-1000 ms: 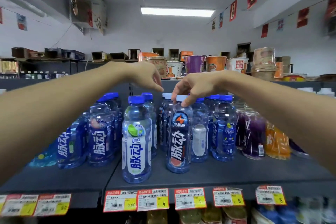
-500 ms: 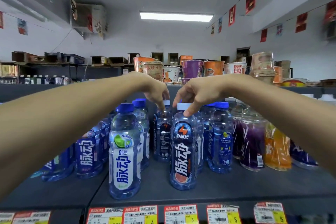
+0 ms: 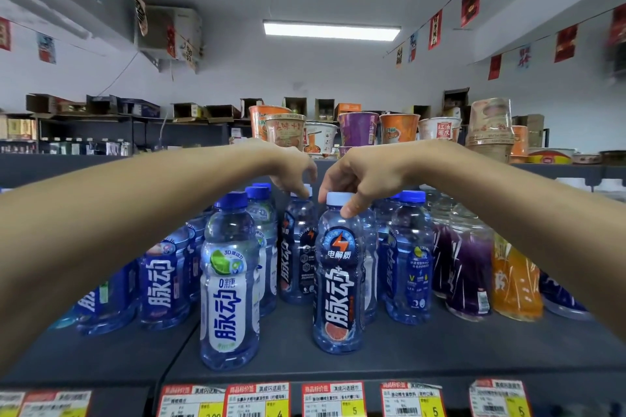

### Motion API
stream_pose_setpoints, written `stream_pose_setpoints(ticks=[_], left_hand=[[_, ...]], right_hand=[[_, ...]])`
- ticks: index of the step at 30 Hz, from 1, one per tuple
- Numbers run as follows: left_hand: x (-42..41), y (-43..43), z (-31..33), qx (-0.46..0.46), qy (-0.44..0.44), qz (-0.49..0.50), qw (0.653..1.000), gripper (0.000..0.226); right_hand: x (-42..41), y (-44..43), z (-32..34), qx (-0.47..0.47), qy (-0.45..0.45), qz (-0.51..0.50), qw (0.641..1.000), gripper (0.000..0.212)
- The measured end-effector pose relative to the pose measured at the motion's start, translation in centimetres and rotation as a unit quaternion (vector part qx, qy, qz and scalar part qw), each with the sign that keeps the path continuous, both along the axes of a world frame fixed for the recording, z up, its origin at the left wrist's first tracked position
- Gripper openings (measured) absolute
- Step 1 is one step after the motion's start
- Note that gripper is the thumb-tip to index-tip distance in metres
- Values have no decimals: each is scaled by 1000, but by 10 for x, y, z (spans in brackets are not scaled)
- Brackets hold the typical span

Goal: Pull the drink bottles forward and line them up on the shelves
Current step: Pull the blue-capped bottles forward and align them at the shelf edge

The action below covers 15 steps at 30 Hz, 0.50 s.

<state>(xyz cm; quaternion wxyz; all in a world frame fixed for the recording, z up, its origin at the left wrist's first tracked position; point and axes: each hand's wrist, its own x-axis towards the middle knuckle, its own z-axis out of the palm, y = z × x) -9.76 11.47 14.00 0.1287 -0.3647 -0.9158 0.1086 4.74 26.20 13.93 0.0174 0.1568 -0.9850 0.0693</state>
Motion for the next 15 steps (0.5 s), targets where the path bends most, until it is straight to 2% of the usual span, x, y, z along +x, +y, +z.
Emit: stream_pose_setpoints(ticks=[3, 6, 11, 15], left_hand=[[0, -3, 1, -28, 1, -1, 1000, 47], [4, -1, 2, -42, 9, 14, 999, 56], [16, 5, -3, -80, 80, 56, 992, 66], [17, 5, 2, -82, 30, 62, 994, 62]], right_hand=[[-3, -1, -1, 2, 0, 2, 1000, 36], [-4, -3, -1, 5, -2, 2, 1000, 37], [-3, -4, -1, -2, -5, -5, 1000, 39], [2, -6, -2, 10, -8, -10, 1000, 36]])
